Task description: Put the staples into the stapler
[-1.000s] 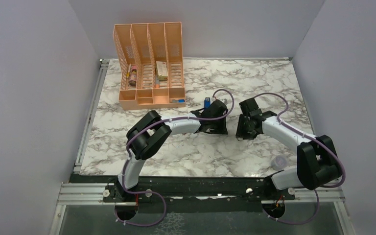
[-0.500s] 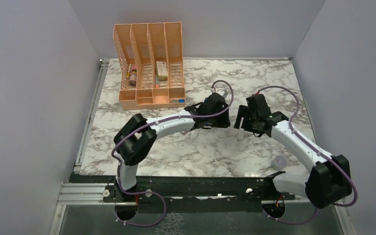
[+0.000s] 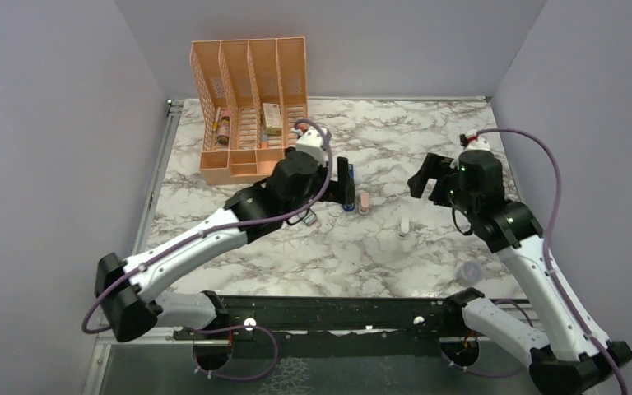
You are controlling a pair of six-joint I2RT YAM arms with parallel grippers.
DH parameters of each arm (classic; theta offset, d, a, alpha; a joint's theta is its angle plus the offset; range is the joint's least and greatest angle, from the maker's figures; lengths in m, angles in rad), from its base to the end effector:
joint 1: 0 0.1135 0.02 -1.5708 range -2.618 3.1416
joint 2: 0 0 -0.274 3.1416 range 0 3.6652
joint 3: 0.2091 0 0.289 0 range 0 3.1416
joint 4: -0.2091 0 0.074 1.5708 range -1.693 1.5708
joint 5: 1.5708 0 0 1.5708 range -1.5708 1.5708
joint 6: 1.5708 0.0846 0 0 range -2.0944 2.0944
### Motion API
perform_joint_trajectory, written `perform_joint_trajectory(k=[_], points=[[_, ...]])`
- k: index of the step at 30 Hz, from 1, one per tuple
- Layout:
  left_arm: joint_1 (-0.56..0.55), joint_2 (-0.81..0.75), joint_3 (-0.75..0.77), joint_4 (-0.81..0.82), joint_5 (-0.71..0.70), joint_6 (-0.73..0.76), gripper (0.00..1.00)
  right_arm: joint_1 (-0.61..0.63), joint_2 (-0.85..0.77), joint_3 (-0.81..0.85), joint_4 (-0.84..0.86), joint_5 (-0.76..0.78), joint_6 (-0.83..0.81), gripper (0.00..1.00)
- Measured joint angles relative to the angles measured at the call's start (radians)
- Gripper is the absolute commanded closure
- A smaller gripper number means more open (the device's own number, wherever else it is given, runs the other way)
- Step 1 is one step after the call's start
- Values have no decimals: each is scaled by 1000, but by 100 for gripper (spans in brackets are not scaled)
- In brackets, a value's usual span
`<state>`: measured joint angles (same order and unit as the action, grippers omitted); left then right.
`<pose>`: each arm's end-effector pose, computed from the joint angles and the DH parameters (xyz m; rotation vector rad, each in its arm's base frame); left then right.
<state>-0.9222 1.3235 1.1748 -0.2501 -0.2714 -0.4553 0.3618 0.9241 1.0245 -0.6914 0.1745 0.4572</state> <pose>0.2505 -0.2929 0.3362 0.2865 1.9887 -0.6333 0.2491 0.0786 0.3325 0.2039 2.1558 0.2857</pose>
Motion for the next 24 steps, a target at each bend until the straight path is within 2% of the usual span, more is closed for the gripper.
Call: perform_joint_trajectory(k=[4,7,15,19,24], points=[[0,-214,-45,-79,-111,78,1,0,-103,71,-34,18,-24,6],[0,-351,-42,-134,-194,120,1,0,-152,137,-74,60,-40,0],[0,-654,-4,-231,-339,170,1,0,-213,219,-150,199,-83,0],[0,-730,27,-274,-395,177,1,0,-226,218,-183,222,-90,0],[0,-740,49,-332,-442,175,1,0,-249,218,-187,233,-93,0]])
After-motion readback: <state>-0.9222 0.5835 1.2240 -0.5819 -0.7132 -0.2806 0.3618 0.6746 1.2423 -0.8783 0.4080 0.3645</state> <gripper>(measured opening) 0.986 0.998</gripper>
